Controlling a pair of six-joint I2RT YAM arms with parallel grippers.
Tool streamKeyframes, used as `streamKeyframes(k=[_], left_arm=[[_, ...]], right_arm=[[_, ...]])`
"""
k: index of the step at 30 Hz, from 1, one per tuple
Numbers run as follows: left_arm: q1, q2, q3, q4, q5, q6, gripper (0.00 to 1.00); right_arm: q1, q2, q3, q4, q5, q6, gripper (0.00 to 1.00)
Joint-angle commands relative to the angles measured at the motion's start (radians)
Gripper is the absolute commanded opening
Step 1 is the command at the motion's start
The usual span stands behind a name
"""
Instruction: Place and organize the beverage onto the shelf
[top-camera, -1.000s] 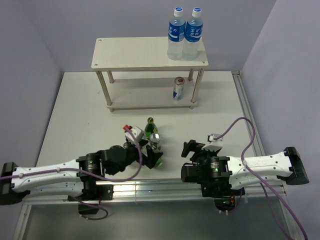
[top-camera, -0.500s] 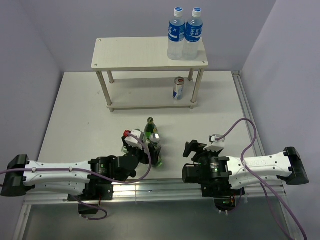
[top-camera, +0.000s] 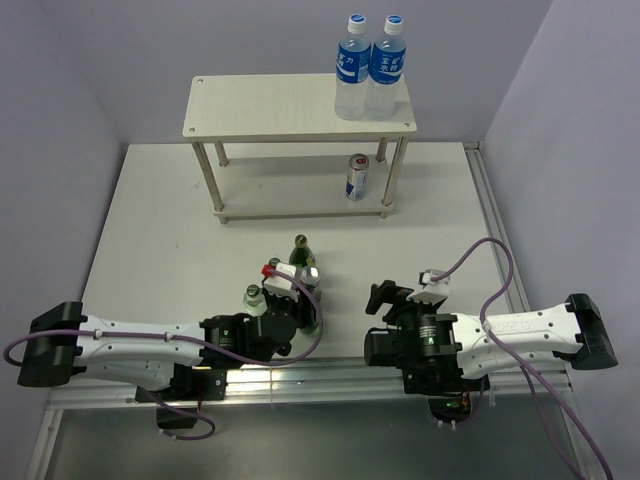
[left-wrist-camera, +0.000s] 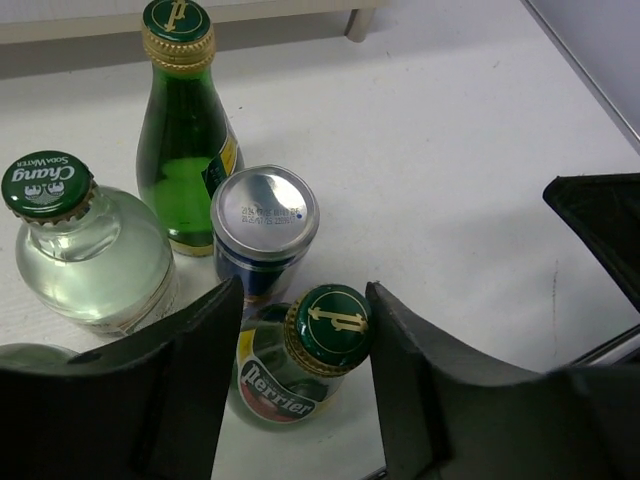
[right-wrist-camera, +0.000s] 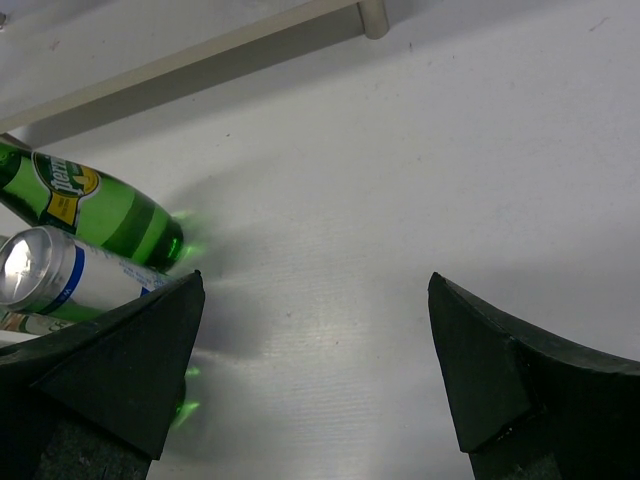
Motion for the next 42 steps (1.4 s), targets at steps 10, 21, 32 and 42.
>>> streamKeyframes(k=[10,21,32,42], left_arm=[[-0.007,0.057,0.098,-0.016,-0.067,-0.025,0.00],[-0.016,-0.030,0.372,-0.342,-0.126,0.017,0.00],[0.007,-0.084,0.668,-0.387,-0.166,0.289,0.00],[0.462,0.063,1.096,-0.416,0.231,0.547,0.00]], right_arm=[[0.005,0.002,-0.014,-0.014,0.067,0.061,1.00],[0.007,-0.008,-0.020,-0.020,0.076,0.070,1.00],[0.007,-0.038,-0.037,-0.005,0.083,0.061,1.00],[0.010,-0.076,-0.052,0.018,0.088,0.043,1.00]])
